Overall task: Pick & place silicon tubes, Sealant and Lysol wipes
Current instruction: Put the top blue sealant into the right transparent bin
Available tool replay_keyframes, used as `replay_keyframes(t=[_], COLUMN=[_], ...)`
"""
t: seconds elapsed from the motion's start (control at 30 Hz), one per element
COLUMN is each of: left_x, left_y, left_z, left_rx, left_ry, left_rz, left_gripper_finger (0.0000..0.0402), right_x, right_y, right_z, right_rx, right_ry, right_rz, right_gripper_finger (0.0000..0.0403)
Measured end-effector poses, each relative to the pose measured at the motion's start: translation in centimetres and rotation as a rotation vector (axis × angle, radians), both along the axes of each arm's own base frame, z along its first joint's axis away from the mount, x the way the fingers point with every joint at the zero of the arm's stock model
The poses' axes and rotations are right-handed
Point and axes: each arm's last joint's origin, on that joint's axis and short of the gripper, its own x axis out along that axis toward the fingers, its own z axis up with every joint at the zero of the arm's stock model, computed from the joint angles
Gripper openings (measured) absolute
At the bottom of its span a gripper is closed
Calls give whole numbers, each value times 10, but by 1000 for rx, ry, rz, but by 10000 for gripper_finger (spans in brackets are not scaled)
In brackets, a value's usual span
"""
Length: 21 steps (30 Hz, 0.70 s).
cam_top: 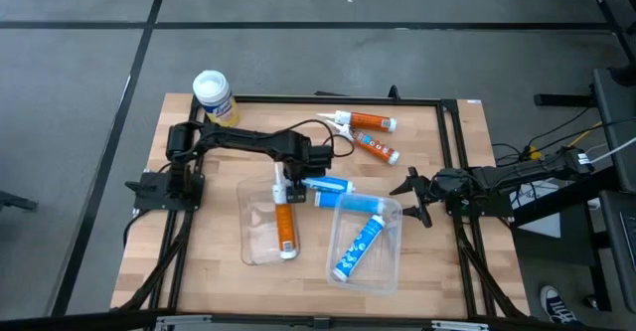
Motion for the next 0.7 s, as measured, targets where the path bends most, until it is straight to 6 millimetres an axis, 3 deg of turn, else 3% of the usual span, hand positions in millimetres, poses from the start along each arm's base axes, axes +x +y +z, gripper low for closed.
replay_keyframes(t=[0.27, 0.7], left_x=[-12, 12], left_y=[0, 5], left_z=[0, 11], left_rx=[-9, 148], left_ry=[123, -125], left_rz=[28, -123], left_gripper_finger=[283, 283], right_x=[0, 0], right_y=[0, 0], right_z=[0, 0], right_rx=[0, 0], right_ry=[0, 0], right_rz=[0, 0], right_gripper_finger=[298, 298])
